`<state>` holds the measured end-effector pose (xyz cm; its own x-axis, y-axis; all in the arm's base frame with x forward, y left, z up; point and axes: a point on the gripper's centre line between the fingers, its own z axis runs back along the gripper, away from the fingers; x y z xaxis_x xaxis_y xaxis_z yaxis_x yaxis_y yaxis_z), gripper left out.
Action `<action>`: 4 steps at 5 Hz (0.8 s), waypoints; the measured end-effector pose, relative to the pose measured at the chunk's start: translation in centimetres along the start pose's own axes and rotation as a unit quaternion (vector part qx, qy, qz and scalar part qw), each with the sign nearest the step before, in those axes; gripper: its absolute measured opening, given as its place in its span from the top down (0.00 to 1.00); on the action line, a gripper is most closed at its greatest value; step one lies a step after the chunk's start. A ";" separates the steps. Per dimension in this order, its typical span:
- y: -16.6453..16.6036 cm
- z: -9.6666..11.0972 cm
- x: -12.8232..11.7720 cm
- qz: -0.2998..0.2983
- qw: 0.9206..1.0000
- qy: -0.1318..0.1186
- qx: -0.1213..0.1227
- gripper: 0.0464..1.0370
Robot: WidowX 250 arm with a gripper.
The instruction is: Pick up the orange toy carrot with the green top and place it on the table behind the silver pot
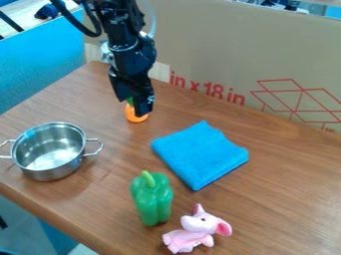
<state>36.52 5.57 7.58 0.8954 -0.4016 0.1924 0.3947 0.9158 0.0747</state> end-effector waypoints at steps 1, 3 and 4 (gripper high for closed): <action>0.8 -0.3 0.7 0.014 1.000 0.010 0.014 0.04; 1.5 0.3 2.2 0.026 0.999 0.009 0.040 0.04; 1.7 -1.1 2.6 0.032 0.999 0.031 0.031 0.04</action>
<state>39.76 6.10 7.14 0.9299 -0.3407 0.1386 0.3248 0.9375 0.1251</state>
